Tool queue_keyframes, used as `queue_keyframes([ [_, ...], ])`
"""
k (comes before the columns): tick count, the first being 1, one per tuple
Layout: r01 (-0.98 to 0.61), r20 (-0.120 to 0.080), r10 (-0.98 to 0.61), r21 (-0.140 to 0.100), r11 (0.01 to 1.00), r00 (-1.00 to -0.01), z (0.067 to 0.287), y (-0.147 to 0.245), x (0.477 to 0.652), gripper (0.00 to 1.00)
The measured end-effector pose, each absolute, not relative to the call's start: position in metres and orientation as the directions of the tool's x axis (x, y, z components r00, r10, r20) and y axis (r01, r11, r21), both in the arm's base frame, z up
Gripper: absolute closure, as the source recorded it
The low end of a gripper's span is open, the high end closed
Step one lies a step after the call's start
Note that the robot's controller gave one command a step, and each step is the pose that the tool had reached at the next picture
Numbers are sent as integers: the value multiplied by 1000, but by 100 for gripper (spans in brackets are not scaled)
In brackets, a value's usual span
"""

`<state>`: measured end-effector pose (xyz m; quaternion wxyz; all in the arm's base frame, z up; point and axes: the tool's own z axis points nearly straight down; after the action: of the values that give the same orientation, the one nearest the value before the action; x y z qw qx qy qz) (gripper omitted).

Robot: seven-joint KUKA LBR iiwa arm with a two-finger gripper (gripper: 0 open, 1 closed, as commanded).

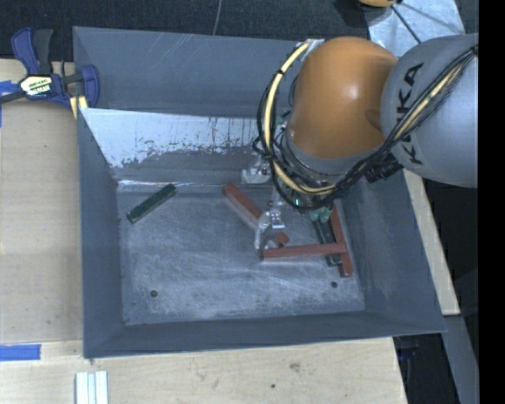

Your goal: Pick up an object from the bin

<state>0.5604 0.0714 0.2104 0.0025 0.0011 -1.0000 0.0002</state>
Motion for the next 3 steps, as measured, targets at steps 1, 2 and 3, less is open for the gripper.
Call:
queue_keyframes([
  [1, 0, -3, 0, 1, 1000, -1000, 215, 71, 562, 0],
  [2, 69, -8, 69, 1, 998, -998, 152, 34, 605, 0],
  [3, 72, -4, 72, -1, 997, -997, 161, -7, 611, 0],
])
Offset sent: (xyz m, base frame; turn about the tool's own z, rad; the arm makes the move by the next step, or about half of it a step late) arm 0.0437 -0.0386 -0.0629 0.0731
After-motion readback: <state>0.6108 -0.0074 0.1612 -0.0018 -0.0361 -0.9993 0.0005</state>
